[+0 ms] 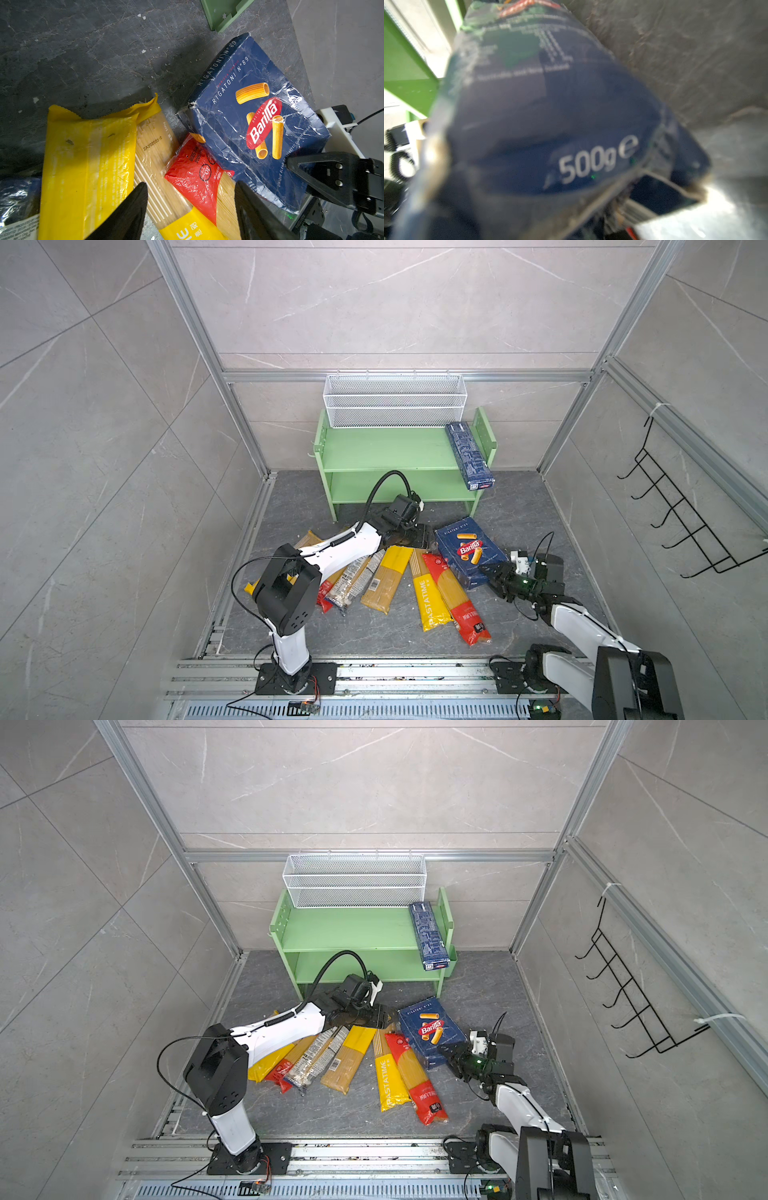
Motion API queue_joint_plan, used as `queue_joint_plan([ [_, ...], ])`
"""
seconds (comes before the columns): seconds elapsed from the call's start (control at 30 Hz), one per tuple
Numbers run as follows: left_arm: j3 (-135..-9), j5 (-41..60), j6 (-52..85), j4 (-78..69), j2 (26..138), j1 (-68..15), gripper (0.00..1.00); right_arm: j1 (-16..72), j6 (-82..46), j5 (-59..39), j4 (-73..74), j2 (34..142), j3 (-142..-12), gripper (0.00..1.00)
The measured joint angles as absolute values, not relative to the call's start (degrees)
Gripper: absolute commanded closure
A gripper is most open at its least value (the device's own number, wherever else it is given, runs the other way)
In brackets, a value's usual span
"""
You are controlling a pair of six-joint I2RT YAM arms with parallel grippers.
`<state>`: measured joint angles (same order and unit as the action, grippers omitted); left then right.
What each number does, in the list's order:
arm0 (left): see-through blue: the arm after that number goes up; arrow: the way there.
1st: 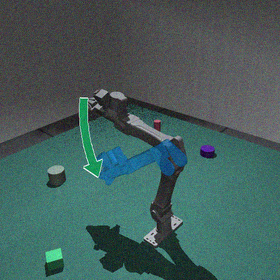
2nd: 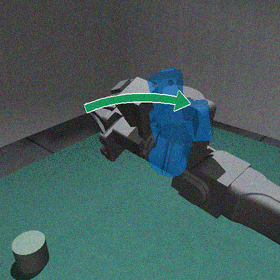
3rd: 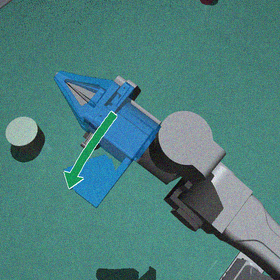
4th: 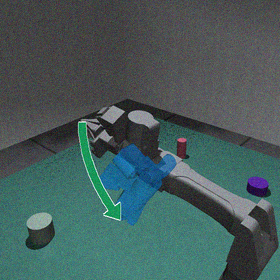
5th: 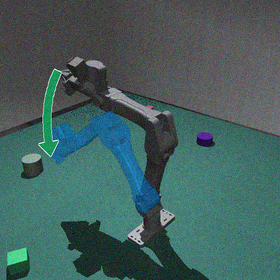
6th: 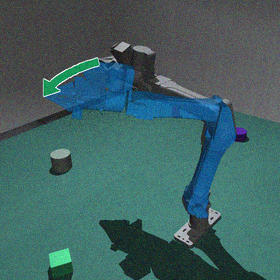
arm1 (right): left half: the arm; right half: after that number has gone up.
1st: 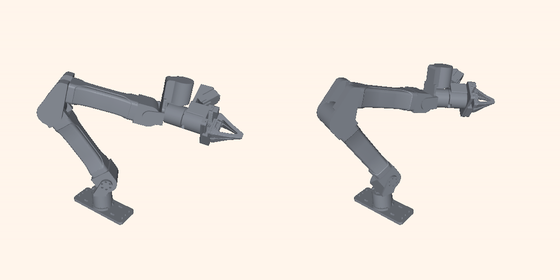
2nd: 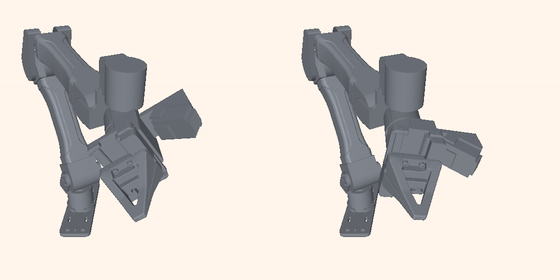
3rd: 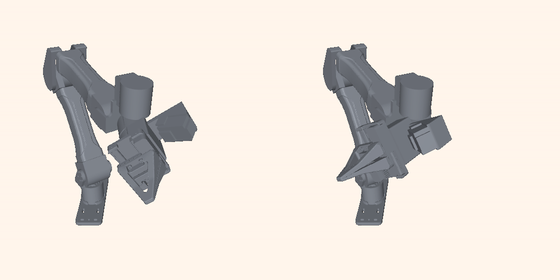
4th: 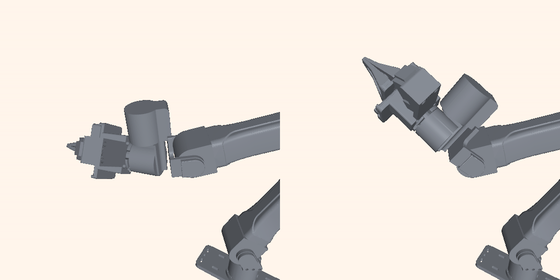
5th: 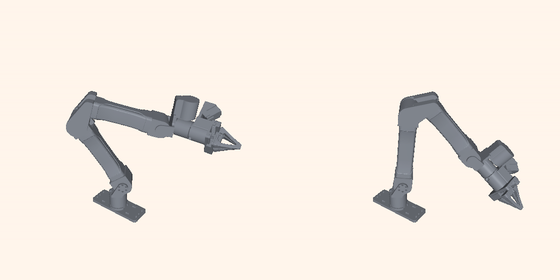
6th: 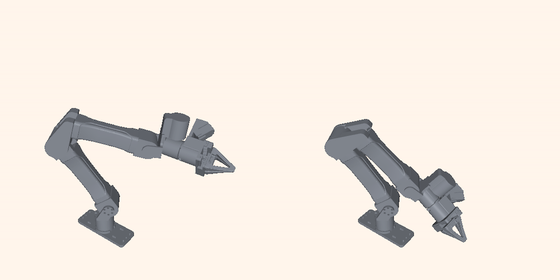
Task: Place and organize the pasta boxes and bags onto the shelf
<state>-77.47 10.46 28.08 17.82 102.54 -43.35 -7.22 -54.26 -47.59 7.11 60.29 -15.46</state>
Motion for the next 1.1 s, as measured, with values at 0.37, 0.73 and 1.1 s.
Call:
queue_joint_plan([
  [0.37, -72.77, 7.51, 28.25, 18.00, 96.14, -43.35, 0.30, -7.49, -52.90, -51.33, -3.51, 51.94, -15.86, 0.98],
  [0.73, -62.22, 0.36, 28.73, 19.75, 78.78, -43.35, 0.27, -7.49, -51.20, -54.02, -14.31, 42.57, -19.90, 0.98],
  [1.1, -51.03, -5.61, 31.79, 24.29, 62.00, -43.35, 0.00, -7.53, -50.30, -56.45, -26.28, 33.17, -23.70, 0.97],
])
